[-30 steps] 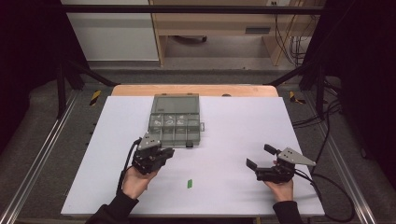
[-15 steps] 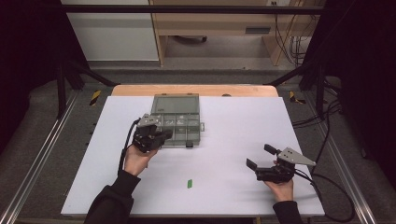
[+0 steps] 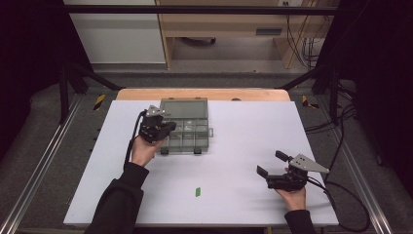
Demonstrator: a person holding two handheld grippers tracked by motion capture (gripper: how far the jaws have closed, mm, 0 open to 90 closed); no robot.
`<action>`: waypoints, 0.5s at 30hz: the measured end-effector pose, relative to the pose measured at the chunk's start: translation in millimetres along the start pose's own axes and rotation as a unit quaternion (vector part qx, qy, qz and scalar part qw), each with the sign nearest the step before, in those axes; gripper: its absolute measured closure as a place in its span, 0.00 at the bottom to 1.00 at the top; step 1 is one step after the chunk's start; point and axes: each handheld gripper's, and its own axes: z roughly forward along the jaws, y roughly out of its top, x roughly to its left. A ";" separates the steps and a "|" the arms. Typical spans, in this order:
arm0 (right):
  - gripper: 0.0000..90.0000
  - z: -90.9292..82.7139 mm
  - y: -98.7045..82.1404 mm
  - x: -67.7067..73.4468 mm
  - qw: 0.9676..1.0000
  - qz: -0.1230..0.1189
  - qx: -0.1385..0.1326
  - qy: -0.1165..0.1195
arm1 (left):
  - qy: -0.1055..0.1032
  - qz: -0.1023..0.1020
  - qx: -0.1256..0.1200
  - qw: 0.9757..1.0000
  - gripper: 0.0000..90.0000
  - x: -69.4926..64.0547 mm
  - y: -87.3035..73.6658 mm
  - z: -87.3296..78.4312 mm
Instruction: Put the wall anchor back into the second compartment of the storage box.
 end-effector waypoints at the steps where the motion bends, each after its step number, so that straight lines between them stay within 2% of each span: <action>1: 0.00 0.0 0.0 0.0 1.000 0.000 0.000 0.000 | 0.002 0.003 0.001 1.000 0.94 1.3 0.7 2.7; 6: 0.00 0.0 0.0 0.0 1.000 0.000 0.000 0.000 | 0.012 0.015 0.005 1.000 0.93 6.1 3.6 15.9; 10: 0.00 0.1 -0.1 0.1 1.000 0.000 0.000 0.000 | 0.019 0.024 0.021 0.999 0.93 10.2 4.4 27.3; 15: 0.00 0.0 0.0 0.0 1.000 0.000 0.000 0.000 | 0.033 0.016 0.040 0.999 0.93 20.9 2.6 40.1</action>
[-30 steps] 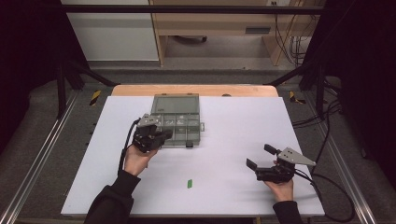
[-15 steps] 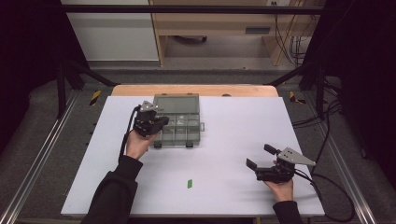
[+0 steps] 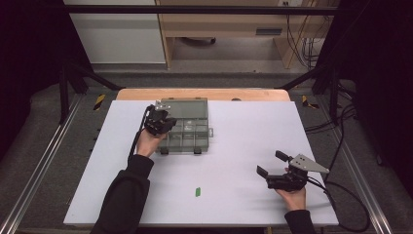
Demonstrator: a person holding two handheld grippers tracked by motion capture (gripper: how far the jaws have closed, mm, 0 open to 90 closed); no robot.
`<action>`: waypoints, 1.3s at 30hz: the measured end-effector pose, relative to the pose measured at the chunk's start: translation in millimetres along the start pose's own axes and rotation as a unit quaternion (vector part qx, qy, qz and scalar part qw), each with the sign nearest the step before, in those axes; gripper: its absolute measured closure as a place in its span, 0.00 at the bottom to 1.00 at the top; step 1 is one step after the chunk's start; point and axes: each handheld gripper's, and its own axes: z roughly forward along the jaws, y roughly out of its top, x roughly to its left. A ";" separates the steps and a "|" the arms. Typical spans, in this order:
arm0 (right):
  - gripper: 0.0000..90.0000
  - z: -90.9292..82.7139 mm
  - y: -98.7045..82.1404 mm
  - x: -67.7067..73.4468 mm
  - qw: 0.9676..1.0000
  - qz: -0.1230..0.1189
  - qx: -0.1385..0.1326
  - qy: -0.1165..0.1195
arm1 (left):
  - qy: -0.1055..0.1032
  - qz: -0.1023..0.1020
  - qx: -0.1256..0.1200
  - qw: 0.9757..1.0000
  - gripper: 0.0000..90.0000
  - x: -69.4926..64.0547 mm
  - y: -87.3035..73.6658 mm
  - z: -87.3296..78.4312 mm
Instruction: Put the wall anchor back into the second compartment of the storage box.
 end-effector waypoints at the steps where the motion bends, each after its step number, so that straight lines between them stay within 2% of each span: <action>1: 0.00 0.0 0.0 0.0 1.000 0.000 0.000 0.000 | 0.001 -0.001 0.003 1.000 0.93 1.4 -0.5 1.6; 5: 0.00 0.0 0.0 -0.1 1.000 -0.001 0.001 0.000 | 0.002 -0.008 0.017 1.000 0.93 5.4 -4.1 8.9; 13: 0.00 0.0 0.0 0.0 1.000 0.000 0.001 0.000 | 0.003 0.017 0.048 0.999 0.93 -0.7 -8.1 21.1; 19: 0.00 0.1 0.0 -0.1 1.000 0.000 0.002 0.000 | 0.005 0.015 0.059 0.998 0.91 -2.3 -9.4 25.5; 23: 0.00 0.3 -0.1 0.2 1.000 0.001 0.002 0.000 | 0.005 0.010 0.044 0.999 0.80 -2.3 -6.6 19.2; 24: 0.00 0.2 -0.1 0.2 1.000 0.002 0.002 0.001 | 0.001 0.000 0.031 1.000 0.77 -2.2 -4.6 13.3; 25: 0.00 0.2 -0.1 0.2 1.000 0.002 0.002 0.001 | 0.001 0.000 0.031 1.000 0.74 -2.2 -4.6 13.3; 26: 0.00 0.2 0.0 0.0 1.000 0.000 0.002 0.000 | -0.004 -0.008 0.021 1.000 0.69 -2.0 -2.5 5.8; 28: 0.00 0.2 0.0 0.1 1.000 0.002 0.003 -0.001 | -0.010 -0.013 0.012 1.000 0.62 -1.9 -1.4 0.7; 29: 0.00 0.2 0.0 0.1 1.000 0.002 0.003 -0.001 | -0.012 -0.015 0.008 1.000 0.62 -2.0 -0.6 -2.7; 30: 0.00 0.2 -0.1 0.1 1.000 0.001 0.003 0.000 | -0.016 -0.022 -0.005 1.000 0.54 -3.2 0.9 -11.6; 31: 0.00 0.2 -0.1 0.1 1.000 0.000 0.002 0.000 | -0.016 -0.022 -0.005 1.000 0.49 -3.2 0.9 -11.6; 32: 0.00 0.2 -0.1 0.1 1.000 0.000 0.002 0.000 | -0.014 -0.019 -0.010 1.000 0.49 -4.3 1.6 -16.5; 33: 0.00 0.0 0.0 -0.1 1.000 0.000 0.002 -0.001 | -0.019 -0.024 -0.025 0.999 0.40 -6.5 2.8 -26.3; 34: 0.00 0.0 0.0 -0.2 1.000 -0.001 0.002 -0.001 | -0.028 -0.029 -0.036 0.999 0.36 -7.5 2.8 -31.3; 35: 0.00 0.0 0.0 -0.2 1.000 -0.001 0.002 -0.001 | -0.028 -0.029 -0.036 0.999 0.32 -7.5 2.8 -31.3; 36: 0.00 0.1 0.0 -0.2 1.000 -0.001 0.002 -0.001 | -0.030 -0.032 -0.046 0.998 0.32 -9.1 2.6 -36.2; 39: 0.00 -0.2 0.1 0.0 1.000 0.000 0.002 -0.001 | -0.028 -0.026 -0.062 0.997 0.18 -14.7 1.6 -49.2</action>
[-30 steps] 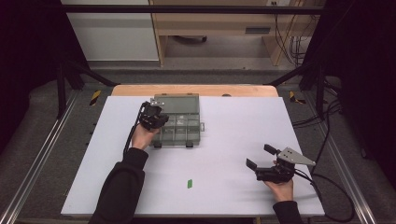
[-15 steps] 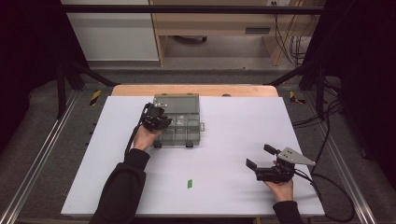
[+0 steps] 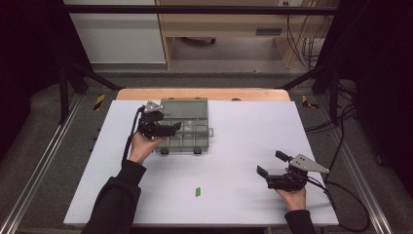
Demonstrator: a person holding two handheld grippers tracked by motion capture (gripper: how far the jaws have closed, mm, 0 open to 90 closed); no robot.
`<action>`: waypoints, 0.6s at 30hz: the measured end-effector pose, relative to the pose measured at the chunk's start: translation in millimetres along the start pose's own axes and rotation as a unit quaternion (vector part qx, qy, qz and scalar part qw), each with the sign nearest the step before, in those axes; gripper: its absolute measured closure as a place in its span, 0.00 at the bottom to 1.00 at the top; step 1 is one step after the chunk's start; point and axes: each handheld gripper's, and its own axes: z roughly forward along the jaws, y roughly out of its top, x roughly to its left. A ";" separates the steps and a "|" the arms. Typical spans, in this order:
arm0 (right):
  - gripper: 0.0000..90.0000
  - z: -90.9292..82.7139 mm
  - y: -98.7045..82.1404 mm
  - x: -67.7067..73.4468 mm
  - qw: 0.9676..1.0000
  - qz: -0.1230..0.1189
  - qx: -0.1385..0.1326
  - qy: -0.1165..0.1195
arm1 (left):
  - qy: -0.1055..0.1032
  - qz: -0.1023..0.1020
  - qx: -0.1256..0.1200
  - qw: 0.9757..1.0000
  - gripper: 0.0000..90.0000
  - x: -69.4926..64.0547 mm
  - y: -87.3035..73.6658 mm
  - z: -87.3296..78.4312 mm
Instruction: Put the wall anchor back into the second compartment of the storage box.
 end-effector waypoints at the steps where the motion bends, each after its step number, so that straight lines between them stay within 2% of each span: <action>1: 0.00 0.0 0.0 0.0 1.000 0.000 0.000 0.000 | -0.004 0.003 -0.005 1.000 0.18 -1.9 -0.4 -3.9; 5: 0.00 0.2 -0.2 0.1 1.000 0.001 0.001 0.001 | -0.001 0.017 -0.026 1.000 0.08 -14.2 -6.8 -20.4; 12: 0.00 -0.3 0.1 0.0 1.000 0.000 0.001 0.000 | -0.021 0.026 -0.058 0.998 0.05 -29.4 -24.0 -36.8; 13: 0.00 -0.1 0.0 -0.1 1.000 -0.001 0.001 0.001 | -0.031 0.028 -0.066 0.997 0.05 -34.2 -30.8 -41.4; 14: 0.00 -0.1 0.0 -0.1 1.000 -0.001 0.001 0.001 | -0.031 0.028 -0.066 0.997 0.05 -34.2 -30.8 -41.4; 15: 0.00 -0.1 0.0 -0.2 1.000 -0.002 0.001 0.000 | -0.041 0.028 -0.072 0.996 0.05 -38.7 -37.4 -45.5; 18: 0.00 -0.3 0.2 0.0 1.000 -0.001 0.001 0.000 | -0.042 0.031 -0.070 0.996 0.04 -45.4 -44.8 -50.4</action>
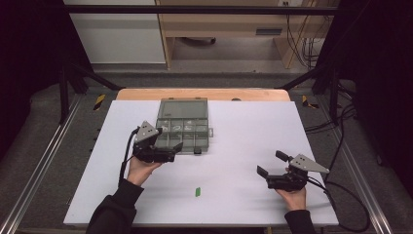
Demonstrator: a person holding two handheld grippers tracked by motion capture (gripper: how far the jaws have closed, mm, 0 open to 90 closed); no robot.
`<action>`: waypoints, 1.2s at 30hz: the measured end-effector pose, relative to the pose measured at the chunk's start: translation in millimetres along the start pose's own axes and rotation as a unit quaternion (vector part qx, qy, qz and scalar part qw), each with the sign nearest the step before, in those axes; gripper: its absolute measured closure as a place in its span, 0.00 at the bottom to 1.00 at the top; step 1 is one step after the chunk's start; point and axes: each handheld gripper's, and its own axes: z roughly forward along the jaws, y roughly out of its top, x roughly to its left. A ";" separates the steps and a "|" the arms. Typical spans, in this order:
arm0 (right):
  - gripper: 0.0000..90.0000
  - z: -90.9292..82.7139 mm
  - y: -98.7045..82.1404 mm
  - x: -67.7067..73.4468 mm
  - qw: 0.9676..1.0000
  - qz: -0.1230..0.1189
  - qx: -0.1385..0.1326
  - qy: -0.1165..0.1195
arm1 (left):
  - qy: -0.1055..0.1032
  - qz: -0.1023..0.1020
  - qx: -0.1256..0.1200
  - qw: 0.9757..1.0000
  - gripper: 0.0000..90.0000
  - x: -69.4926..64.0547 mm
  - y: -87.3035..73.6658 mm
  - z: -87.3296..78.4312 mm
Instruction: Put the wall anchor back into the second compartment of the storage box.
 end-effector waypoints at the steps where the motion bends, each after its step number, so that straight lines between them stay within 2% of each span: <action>1: 0.00 -0.1 0.1 0.2 1.000 0.001 0.000 -0.001 | -0.001 0.000 0.000 1.000 0.04 -2.5 -2.0 -1.7; 2: 0.00 -0.1 0.1 0.2 1.000 0.001 0.000 -0.001 | -0.001 0.000 0.000 1.000 0.04 -2.5 -2.0 -1.7; 5: 0.00 -0.1 -0.1 0.1 1.000 -0.001 0.000 -0.001 | -0.010 0.002 -0.008 1.000 0.04 -13.5 -11.9 -7.9; 12: 0.00 0.3 -0.3 0.2 1.000 -0.001 0.001 -0.001 | -0.016 0.002 0.000 1.000 0.03 -30.3 -30.6 -11.1; 13: 0.00 0.6 -0.5 0.5 1.000 0.000 0.002 0.000 | -0.017 0.010 0.009 1.000 0.03 -35.8 -34.8 -10.1; 19: 0.00 0.5 -0.5 0.6 1.000 0.001 0.002 -0.001 | -0.026 0.010 0.028 0.999 0.03 -50.6 -48.2 -6.5; 23: 0.00 0.4 -0.5 0.6 1.000 0.001 0.002 0.000 | -0.024 0.015 0.046 0.999 0.02 -57.2 -55.1 -2.1; 26: 0.00 0.5 -0.6 0.6 1.000 0.001 0.003 -0.001 | -0.028 0.011 0.058 0.998 0.02 -60.5 -60.0 2.2; 28: 0.00 0.3 -0.4 0.5 1.000 0.000 0.002 -0.001 | -0.035 0.009 0.074 0.997 0.01 -63.5 -64.4 6.0; 30: 0.00 0.0 -0.3 0.4 1.000 0.000 0.001 -0.001 | -0.035 0.008 0.077 0.996 0.02 -64.7 -66.0 7.1; 31: 0.00 0.0 -0.3 0.1 1.000 -0.002 0.001 -0.001 | -0.038 0.006 0.089 0.995 0.01 -67.4 -69.1 9.6; 32: 0.00 0.0 -0.3 0.1 1.000 -0.002 0.001 -0.001 | -0.038 0.006 0.089 0.995 0.02 -67.4 -69.1 9.6; 36: 0.00 0.0 -0.3 0.3 1.000 -0.001 0.003 -0.002 | -0.043 -0.003 0.112 0.993 0.02 -73.6 -74.9 15.2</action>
